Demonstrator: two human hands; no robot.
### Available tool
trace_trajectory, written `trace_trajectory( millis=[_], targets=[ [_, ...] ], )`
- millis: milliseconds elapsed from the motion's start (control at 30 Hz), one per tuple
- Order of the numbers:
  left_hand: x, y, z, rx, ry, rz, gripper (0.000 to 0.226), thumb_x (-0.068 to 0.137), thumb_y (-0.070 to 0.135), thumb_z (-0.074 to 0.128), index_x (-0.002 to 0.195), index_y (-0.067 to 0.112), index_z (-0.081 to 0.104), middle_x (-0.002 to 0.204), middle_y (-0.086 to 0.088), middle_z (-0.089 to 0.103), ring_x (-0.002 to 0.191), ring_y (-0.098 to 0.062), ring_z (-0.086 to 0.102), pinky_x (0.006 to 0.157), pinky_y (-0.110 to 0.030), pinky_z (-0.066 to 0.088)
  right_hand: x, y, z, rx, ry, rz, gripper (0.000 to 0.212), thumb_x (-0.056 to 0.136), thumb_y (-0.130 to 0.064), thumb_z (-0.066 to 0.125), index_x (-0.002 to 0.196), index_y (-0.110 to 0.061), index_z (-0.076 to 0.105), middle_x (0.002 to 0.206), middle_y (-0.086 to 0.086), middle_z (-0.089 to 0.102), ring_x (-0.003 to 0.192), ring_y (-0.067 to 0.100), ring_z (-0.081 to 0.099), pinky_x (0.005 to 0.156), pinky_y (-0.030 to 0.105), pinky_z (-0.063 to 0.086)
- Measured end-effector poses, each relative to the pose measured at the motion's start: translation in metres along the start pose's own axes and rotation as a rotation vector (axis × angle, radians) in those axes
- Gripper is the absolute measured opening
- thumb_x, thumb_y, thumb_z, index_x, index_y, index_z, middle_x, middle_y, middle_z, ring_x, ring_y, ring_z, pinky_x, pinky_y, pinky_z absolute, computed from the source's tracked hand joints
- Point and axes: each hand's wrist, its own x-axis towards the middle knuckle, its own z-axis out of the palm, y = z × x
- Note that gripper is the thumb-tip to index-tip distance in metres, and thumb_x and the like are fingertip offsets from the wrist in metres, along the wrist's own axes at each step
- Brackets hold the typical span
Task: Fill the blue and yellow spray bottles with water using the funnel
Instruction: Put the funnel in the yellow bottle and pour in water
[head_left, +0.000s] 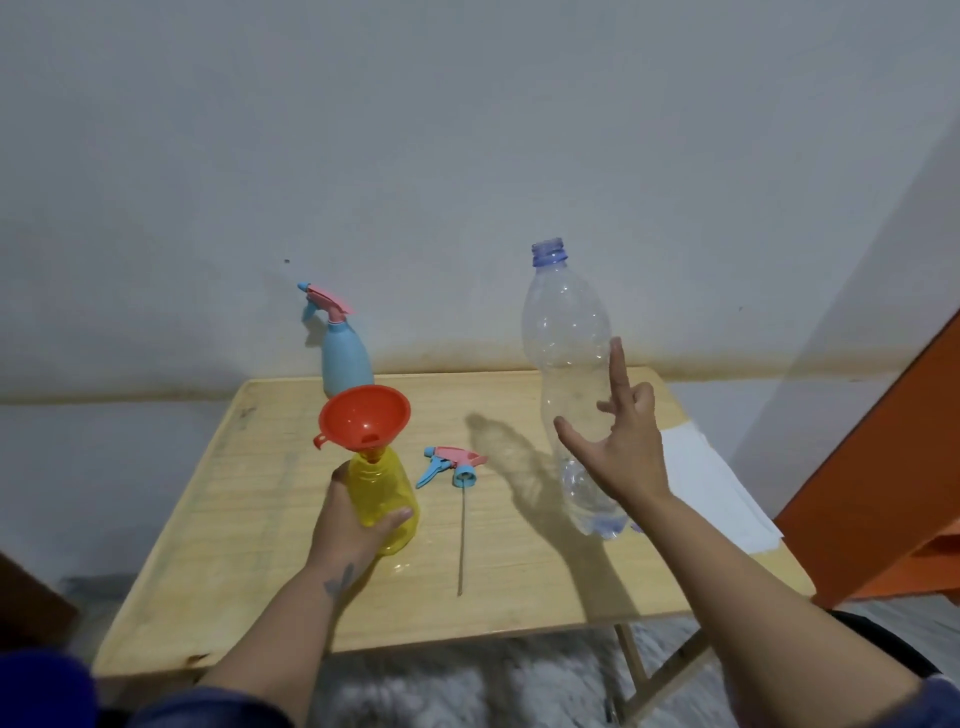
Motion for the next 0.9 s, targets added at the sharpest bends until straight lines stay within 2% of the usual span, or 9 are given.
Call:
trace_trajectory(
  millis=[100, 167, 233, 433, 600, 900],
  targets=[
    [-0.002, 0.003, -0.004, 0.01, -0.023, 0.022, 0.106, 0.06, 0.033, 0.09, 0.144, 0.023, 0.026, 0.139, -0.003, 0.045, 0.126, -0.025, 0.046, 0.103, -0.042, 0.042, -0.007, -0.025, -0.016, -0.061, -0.131, -0.047, 0.107, 0.073, -0.043, 0.073, 0.136, -0.067, -0.01, 0.111, -0.001, 0.041, 0.097, 0.01, 0.06, 0.081, 0.036, 0.053],
    [-0.004, 0.006, -0.008, 0.01, -0.012, 0.055, 0.11, 0.056, 0.04, 0.09, 0.143, 0.026, 0.025, 0.138, -0.002, 0.045, 0.127, -0.024, 0.046, 0.104, -0.044, 0.042, -0.01, -0.042, -0.026, -0.112, -0.223, -0.085, 0.107, 0.073, -0.045, 0.072, 0.137, -0.067, -0.011, 0.124, -0.006, 0.047, 0.095, 0.012, 0.063, 0.087, 0.04, 0.053],
    [-0.006, 0.012, -0.012, 0.029, 0.021, 0.09, 0.102, 0.058, 0.046, 0.087, 0.14, 0.026, 0.031, 0.134, -0.001, 0.049, 0.123, -0.023, 0.049, 0.102, -0.043, 0.045, -0.013, -0.058, -0.035, -0.156, -0.323, -0.109, 0.108, 0.071, -0.047, 0.073, 0.136, -0.068, -0.011, 0.13, -0.007, 0.054, 0.093, 0.015, 0.066, 0.091, 0.042, 0.052],
    [-0.012, 0.025, -0.019, 0.092, 0.068, 0.125, 0.067, 0.076, 0.039, 0.077, 0.133, 0.018, 0.048, 0.122, -0.005, 0.061, 0.114, -0.027, 0.057, 0.093, -0.037, 0.048, -0.023, -0.091, -0.056, -0.302, -0.584, -0.127, 0.105, 0.066, -0.051, 0.074, 0.127, -0.078, -0.008, 0.114, -0.008, 0.061, 0.088, 0.017, 0.066, 0.091, 0.041, 0.052],
    [-0.01, 0.033, -0.022, 0.074, 0.044, 0.083, 0.061, 0.079, 0.029, 0.077, 0.133, 0.018, 0.049, 0.122, -0.006, 0.062, 0.114, -0.029, 0.057, 0.093, -0.035, 0.045, -0.024, -0.109, -0.075, -0.421, -0.693, -0.131, 0.103, 0.066, -0.053, 0.074, 0.127, -0.078, -0.006, 0.107, -0.013, 0.06, 0.08, 0.009, 0.062, 0.088, 0.035, 0.05],
    [-0.011, 0.034, -0.024, 0.096, 0.012, 0.079, 0.063, 0.081, 0.027, 0.075, 0.136, 0.018, 0.045, 0.127, -0.007, 0.059, 0.119, -0.029, 0.054, 0.098, -0.037, 0.044, -0.026, -0.122, -0.084, -0.555, -0.777, -0.152, 0.099, 0.068, -0.054, 0.069, 0.127, -0.077, -0.008, 0.108, -0.014, 0.056, 0.079, 0.004, 0.057, 0.085, 0.033, 0.048]
  ],
)
